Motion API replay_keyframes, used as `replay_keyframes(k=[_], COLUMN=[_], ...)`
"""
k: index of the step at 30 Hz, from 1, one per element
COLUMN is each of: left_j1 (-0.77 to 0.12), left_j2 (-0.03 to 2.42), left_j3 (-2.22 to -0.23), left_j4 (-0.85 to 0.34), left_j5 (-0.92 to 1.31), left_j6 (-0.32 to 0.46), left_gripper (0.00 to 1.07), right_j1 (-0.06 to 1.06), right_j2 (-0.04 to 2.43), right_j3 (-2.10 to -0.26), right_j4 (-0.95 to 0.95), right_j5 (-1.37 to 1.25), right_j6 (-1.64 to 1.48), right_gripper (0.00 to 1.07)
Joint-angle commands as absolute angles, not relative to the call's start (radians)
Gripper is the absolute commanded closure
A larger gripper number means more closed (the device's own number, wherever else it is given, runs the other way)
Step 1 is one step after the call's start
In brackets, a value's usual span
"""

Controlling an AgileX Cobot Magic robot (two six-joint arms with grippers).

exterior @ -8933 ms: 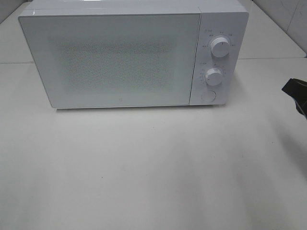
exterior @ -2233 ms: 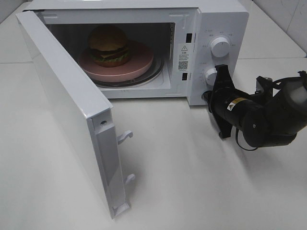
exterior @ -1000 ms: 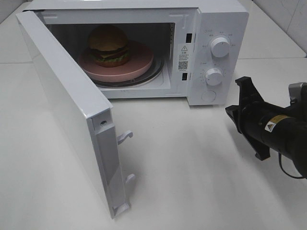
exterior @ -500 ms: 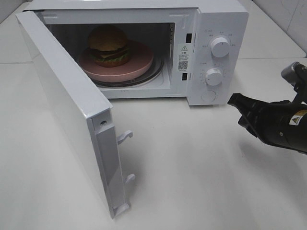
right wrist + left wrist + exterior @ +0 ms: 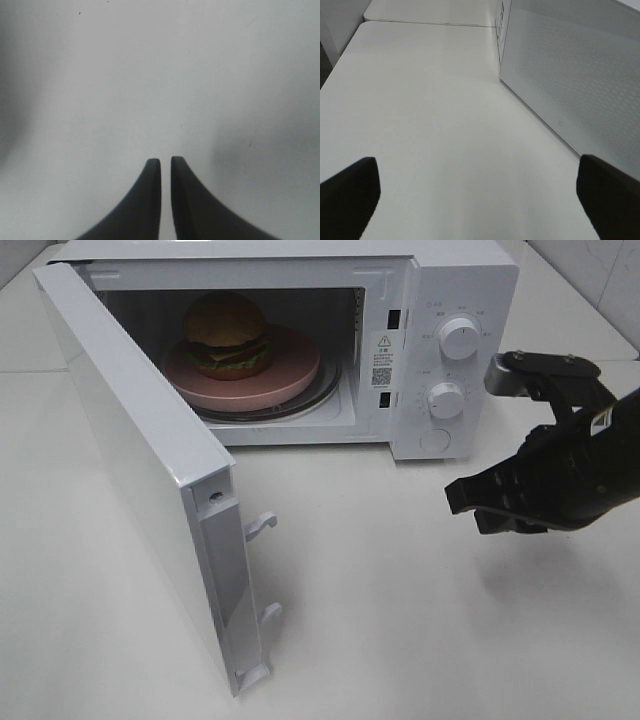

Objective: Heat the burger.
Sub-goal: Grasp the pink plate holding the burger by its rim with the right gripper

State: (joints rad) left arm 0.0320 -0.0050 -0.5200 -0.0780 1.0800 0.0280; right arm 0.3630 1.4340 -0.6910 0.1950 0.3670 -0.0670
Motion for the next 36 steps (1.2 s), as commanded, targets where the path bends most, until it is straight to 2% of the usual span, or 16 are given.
replay_keyframes(k=[1,2,3,4,5,6,7,9,18,36], left_j1=[0.033,0.033,0.033,0.033,0.033,0.033,0.033,0.033,0.033,0.033], left_j2=[-0.015,-0.015,-0.015,-0.015,-0.015,-0.015,-0.015,-0.015,-0.015,-0.015], left_j3=[-0.517,-0.517,-0.517,-0.517,-0.517,-0.517,-0.517,-0.517,-0.517,-0.517], left_j4=[-0.076,-0.076,-0.076,-0.076,-0.076,-0.076,-0.076,-0.076,-0.076,-0.076], left_j5=[1.071,1.071,1.071,1.071,1.071,1.071,1.071,1.071,1.071,1.071], left_j6=[0.025,0.025,0.025,0.025,0.025,0.025,0.025,0.025,0.025,0.025], left_gripper=[0.07,0.07,0.07,0.07,0.07,0.07,0.07,0.07,0.07,0.07], right_j1=[0.356,0.358,0.358,0.360,0.360,0.371,0.393,0.418,0.488,0.647], right_j2=[1.424,1.424,1.424,1.424,1.424,1.424,1.424,1.425,1.536,1.887], right_j3=[-0.750,-0.780,-0.780,-0.812,-0.812,-0.825,-0.851,-0.879,-1.041,-1.403], right_j4=[0.055,0.000,0.000,-0.025,-0.025,-0.032,-0.035,-0.027,-0.031,-0.008], right_j5=[0.416,0.436,0.436,0.463,0.463,0.481,0.519,0.564,0.699,0.697], right_j6=[-0.107,-0.117,-0.117,-0.170,-0.170,-0.221,-0.327,-0.421,-0.755,-1.044], right_gripper=[0.73,0.55,0.55,0.34,0.34,0.24,0.09,0.06,0.08,0.11])
